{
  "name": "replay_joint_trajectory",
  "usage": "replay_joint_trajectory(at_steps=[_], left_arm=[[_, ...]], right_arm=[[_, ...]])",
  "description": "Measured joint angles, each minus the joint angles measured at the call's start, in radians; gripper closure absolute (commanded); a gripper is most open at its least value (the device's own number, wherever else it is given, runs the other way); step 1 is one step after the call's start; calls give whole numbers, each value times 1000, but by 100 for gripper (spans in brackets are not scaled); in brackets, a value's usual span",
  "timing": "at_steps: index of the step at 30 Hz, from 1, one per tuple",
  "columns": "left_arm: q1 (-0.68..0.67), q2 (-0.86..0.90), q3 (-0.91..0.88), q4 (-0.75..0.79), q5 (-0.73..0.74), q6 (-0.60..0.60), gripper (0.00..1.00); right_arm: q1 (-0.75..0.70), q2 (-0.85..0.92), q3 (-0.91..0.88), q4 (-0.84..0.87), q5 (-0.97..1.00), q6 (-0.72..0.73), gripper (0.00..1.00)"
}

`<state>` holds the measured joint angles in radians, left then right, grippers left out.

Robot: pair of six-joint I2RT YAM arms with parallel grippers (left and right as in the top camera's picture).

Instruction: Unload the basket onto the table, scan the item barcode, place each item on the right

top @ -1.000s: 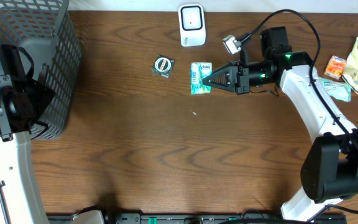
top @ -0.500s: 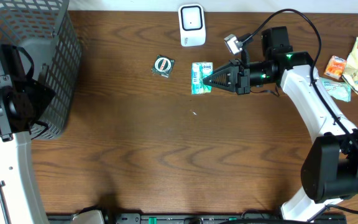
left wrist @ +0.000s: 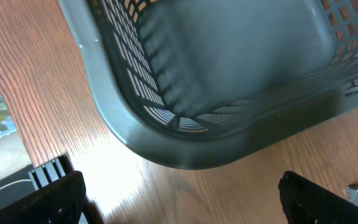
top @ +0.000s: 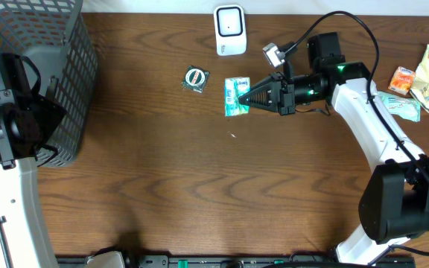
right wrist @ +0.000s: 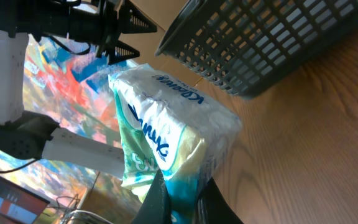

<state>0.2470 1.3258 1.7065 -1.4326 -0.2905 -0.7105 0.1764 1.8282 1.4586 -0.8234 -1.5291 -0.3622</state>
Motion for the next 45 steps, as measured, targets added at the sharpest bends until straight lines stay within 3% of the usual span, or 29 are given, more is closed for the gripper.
replay_joint_trajectory(at_steps=[20,38,42,45], left_arm=[[0,0,0,0,0,0,2],[0,0,0,0,0,0,2],[0,0,0,0,0,0,2],[0,0,0,0,0,0,2]], right_arm=[[2,0,0,-19,21,0,99],[2,0,0,-74,161,2,99],[9,0,0,-74,241,47,99],[40,0,0,-76,449,151,99]])
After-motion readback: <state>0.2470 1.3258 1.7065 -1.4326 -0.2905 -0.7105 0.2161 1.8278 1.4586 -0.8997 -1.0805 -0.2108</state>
